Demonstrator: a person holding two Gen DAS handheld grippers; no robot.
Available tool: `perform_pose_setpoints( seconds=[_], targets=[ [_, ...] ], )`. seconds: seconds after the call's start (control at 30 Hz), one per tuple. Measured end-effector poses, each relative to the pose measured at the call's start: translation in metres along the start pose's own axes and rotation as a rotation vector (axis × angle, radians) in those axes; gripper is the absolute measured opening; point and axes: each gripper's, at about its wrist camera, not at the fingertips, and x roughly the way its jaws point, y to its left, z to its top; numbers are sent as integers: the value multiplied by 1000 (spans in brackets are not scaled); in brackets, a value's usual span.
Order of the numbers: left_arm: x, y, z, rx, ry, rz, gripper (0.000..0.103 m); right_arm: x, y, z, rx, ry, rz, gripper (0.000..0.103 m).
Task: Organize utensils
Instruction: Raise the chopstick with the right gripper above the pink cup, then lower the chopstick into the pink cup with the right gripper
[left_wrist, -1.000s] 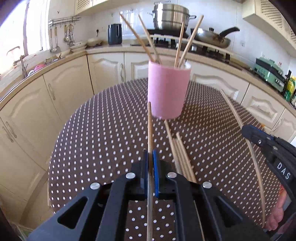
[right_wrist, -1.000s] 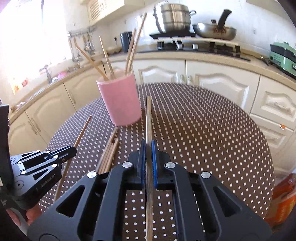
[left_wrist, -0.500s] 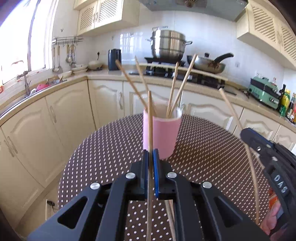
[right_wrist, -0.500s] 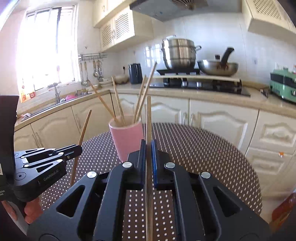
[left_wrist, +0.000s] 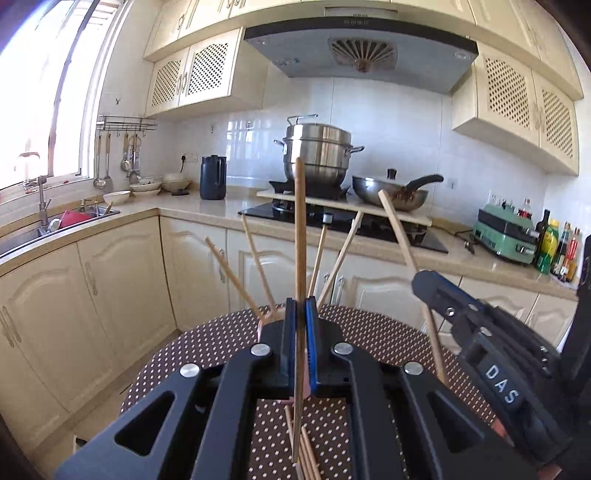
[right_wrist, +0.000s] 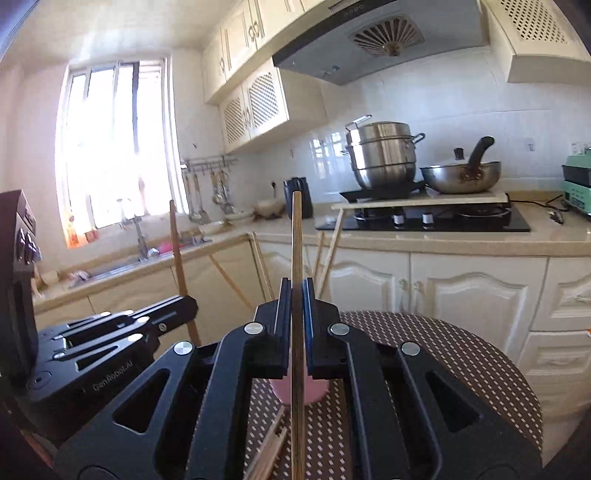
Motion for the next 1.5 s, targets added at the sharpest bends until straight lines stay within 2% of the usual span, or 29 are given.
perform_pose_setpoints(
  seconds=[0.2,0.53,0.87,1.2,1.5],
  targets=[
    [6,-4,27,29,-62,8,6,19,-5,22,33,-51,47,7],
    [25,2,60,-4,-76,-25,6,46,-4,43,-1,-123,47,7],
    [39,17,88,-32,-135,15,6,84,3,54,-11,-172,113,7],
    [73,34,82,-49,-93,20,6,128,3,45,2,-145,171,7],
    [95,43,69,-42,-71,17,6,156,-1,29,1,-88,173,7]
  ],
)
